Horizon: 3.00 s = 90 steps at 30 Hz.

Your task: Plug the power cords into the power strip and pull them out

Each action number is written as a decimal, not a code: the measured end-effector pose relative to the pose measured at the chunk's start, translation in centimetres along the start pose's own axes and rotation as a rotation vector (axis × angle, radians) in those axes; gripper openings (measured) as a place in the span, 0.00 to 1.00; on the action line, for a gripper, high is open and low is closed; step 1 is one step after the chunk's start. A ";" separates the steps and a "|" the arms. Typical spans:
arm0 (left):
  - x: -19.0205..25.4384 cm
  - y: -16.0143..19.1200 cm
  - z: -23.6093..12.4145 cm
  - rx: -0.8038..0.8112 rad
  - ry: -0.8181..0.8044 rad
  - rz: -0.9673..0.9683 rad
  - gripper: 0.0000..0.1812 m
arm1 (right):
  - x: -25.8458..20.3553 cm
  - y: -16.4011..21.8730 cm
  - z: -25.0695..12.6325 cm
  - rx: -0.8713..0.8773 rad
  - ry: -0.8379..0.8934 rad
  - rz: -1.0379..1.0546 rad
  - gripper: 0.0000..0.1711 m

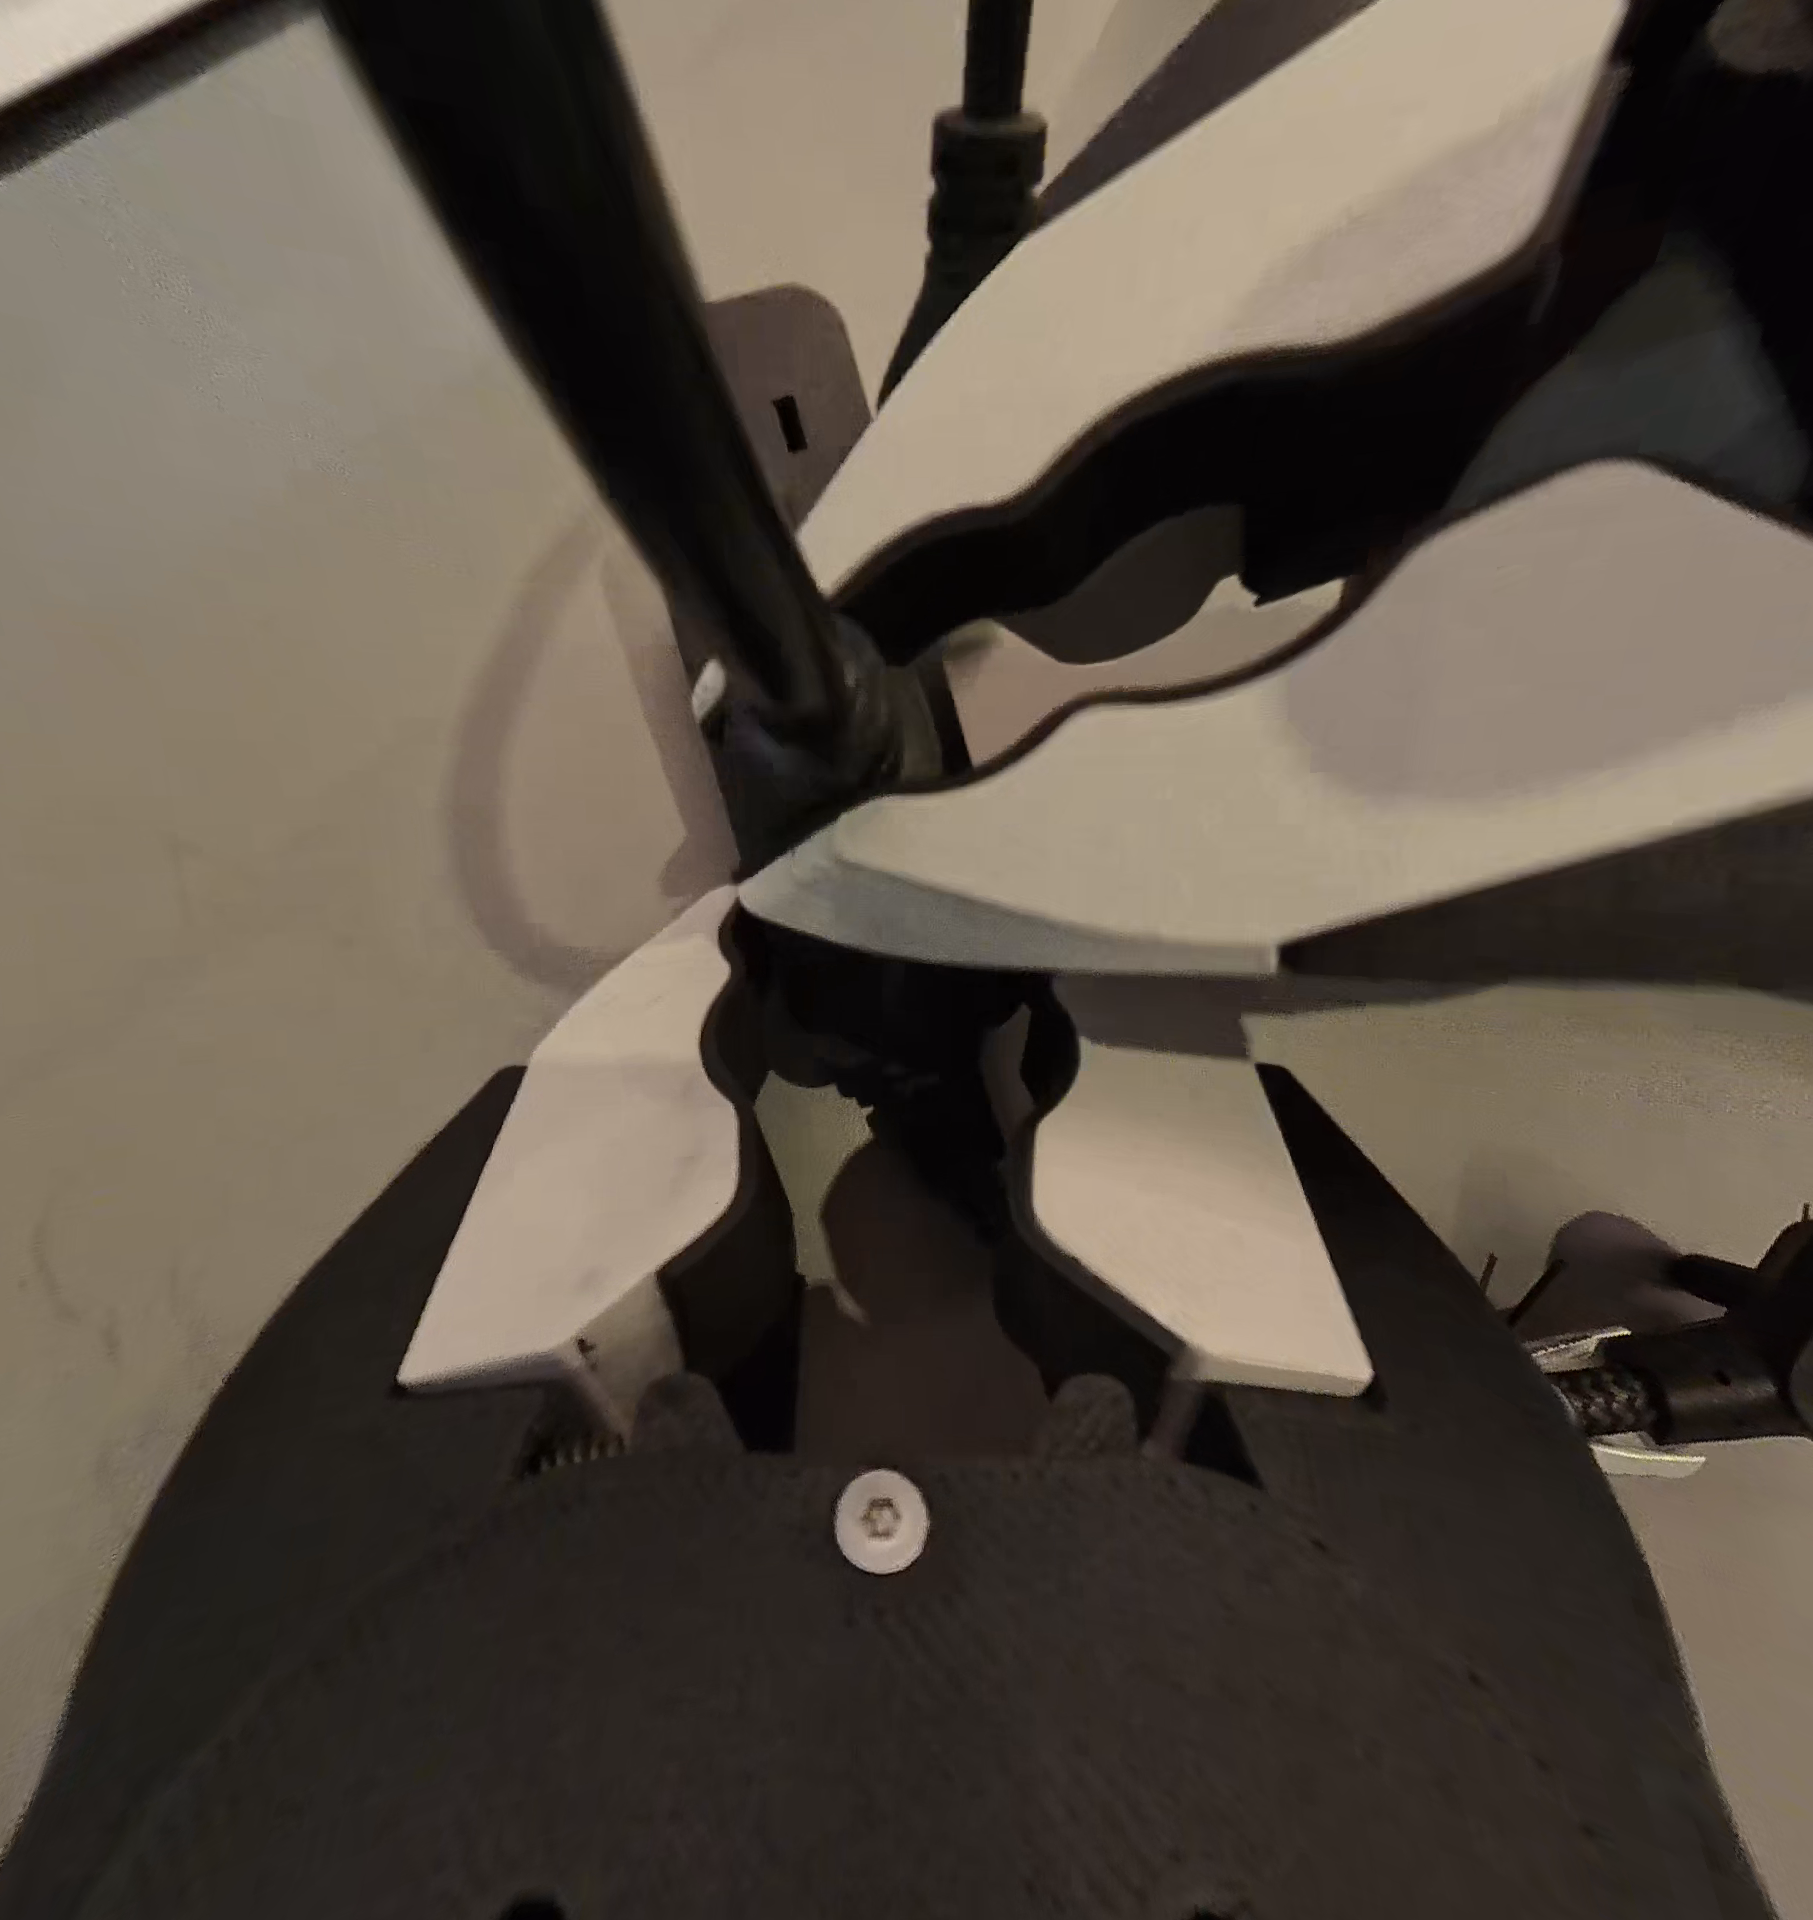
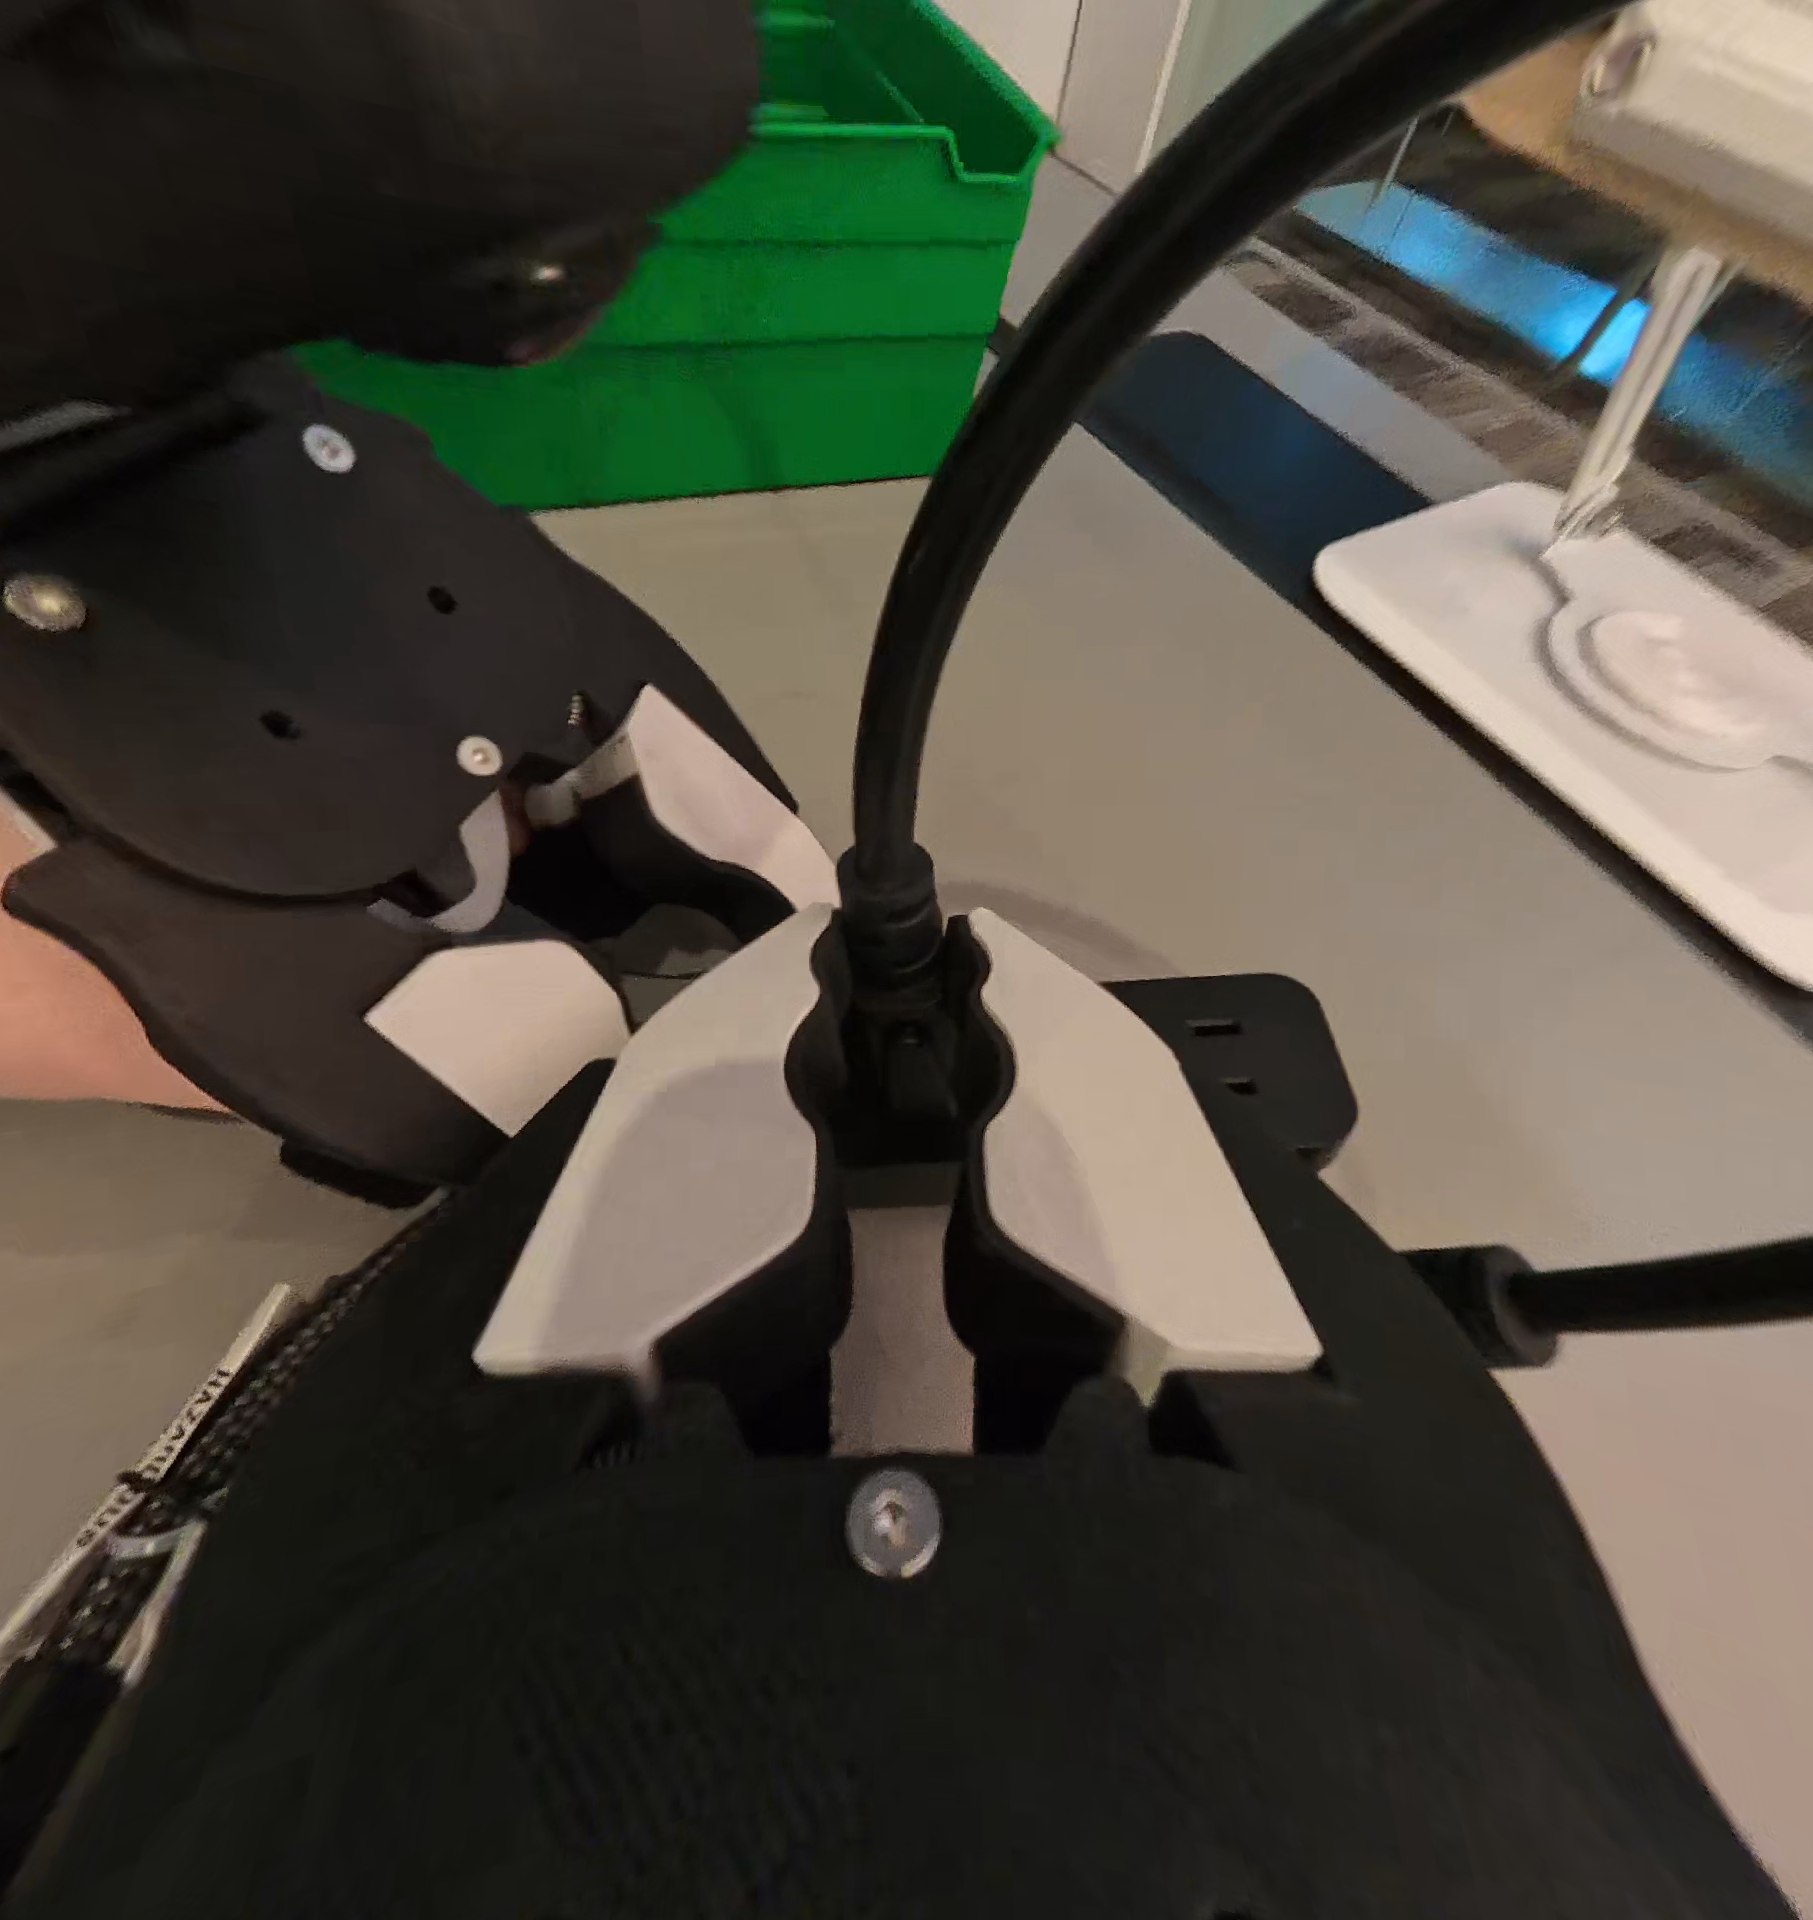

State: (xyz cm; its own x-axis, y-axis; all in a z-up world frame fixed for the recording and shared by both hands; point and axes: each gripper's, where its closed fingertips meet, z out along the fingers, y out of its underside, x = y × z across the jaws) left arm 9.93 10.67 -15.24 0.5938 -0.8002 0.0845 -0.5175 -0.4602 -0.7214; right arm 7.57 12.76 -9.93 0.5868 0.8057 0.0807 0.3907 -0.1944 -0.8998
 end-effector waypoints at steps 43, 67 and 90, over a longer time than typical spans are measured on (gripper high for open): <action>0.2 -0.8 1.4 0.015 -0.064 0.072 0.27 | 1.1 0.6 -0.6 0.048 -0.073 0.342 0.13; 0.3 -1.6 1.3 0.056 -0.080 0.117 0.28 | 1.6 -0.1 -1.1 0.056 -0.367 0.710 0.16; 1.4 -1.0 1.0 0.043 -0.035 0.270 0.26 | 0.6 1.4 -2.0 -0.095 -0.167 0.403 0.14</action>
State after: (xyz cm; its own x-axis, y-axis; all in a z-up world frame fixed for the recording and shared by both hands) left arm 11.83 10.40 -15.08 0.4589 -0.8776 -0.1383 -0.6341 -0.2144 -0.7430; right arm 9.85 11.87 -10.30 0.5857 0.7329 -0.3462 0.2221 -0.5559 -0.8010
